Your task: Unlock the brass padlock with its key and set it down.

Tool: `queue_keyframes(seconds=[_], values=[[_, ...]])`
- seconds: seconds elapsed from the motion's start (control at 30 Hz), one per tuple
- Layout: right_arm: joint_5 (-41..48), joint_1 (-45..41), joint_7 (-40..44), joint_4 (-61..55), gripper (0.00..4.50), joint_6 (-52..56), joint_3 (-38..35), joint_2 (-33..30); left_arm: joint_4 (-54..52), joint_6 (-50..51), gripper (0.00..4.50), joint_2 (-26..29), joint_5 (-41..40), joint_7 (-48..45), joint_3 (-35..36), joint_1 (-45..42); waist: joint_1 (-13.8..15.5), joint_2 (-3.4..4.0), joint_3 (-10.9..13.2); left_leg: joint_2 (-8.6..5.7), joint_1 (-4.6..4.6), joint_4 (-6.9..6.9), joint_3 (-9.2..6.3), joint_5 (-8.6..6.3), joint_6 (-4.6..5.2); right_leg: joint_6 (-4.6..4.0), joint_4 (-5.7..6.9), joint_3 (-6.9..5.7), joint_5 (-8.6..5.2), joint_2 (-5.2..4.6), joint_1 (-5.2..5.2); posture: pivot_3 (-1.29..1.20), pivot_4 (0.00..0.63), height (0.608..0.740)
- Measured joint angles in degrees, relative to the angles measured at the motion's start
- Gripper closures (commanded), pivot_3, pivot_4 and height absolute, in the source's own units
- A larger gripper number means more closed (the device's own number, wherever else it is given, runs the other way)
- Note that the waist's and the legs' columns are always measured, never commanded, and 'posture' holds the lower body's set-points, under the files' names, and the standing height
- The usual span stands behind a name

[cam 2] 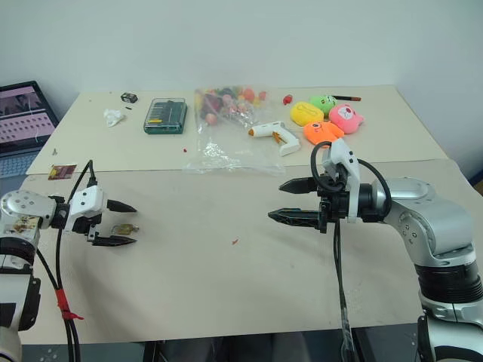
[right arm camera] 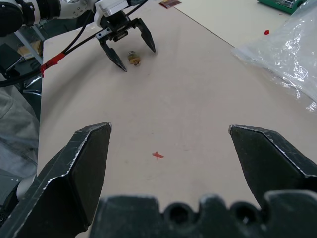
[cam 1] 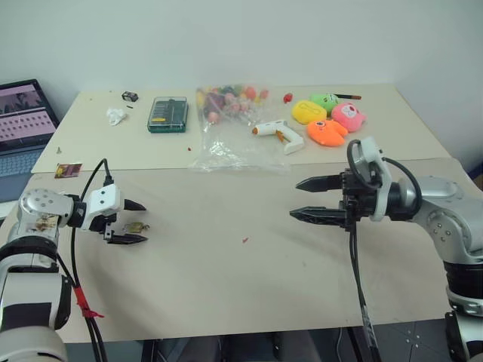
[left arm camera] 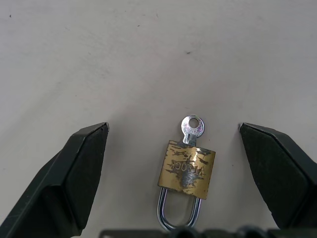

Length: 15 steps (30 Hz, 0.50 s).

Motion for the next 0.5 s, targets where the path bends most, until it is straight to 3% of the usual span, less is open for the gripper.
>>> queue_keyframes(seconds=[0.2, 0.37, 0.5], values=[[0.0, -0.1, -0.1, 0.0, 0.01, 0.0, 0.2, 0.1, 1.2, -1.9, 0.0, 1.0, 2.4, 1.5, -1.3, -1.4, -0.1, 0.0, 0.0, 0.03, 0.07, 0.0, 0.08, 0.0, 0.0, 0.0, 0.04, 0.03, 0.0, 0.01, 0.01, 0.0, 0.15, 0.74], [-0.1, -0.9, 0.1, 0.7, 0.0, -0.1, 0.4, 0.1, 1.9, -3.5, 1.38, 2.1, 4.4, 2.7, -2.6, -2.3, -0.2, 0.0, 0.0, 0.08, 0.14, -0.02, 0.17, 0.0, 0.0, 0.0, 0.06, 0.03, 0.0, 0.02, 0.01, 0.0, 0.15, 0.74], [-0.2, -0.9, 0.1, 1.0, 0.0, -0.1, 0.4, 0.1, 2.4, -4.7, 2.92, 2.4, 4.9, 2.8, -3.1, -2.3, 0.0, 0.02, 0.0, 0.09, 0.15, -0.01, 0.17, 0.01, -0.01, 0.0, 0.13, 0.03, 0.0, 0.02, 0.01, 0.0, 0.15, 0.74]])
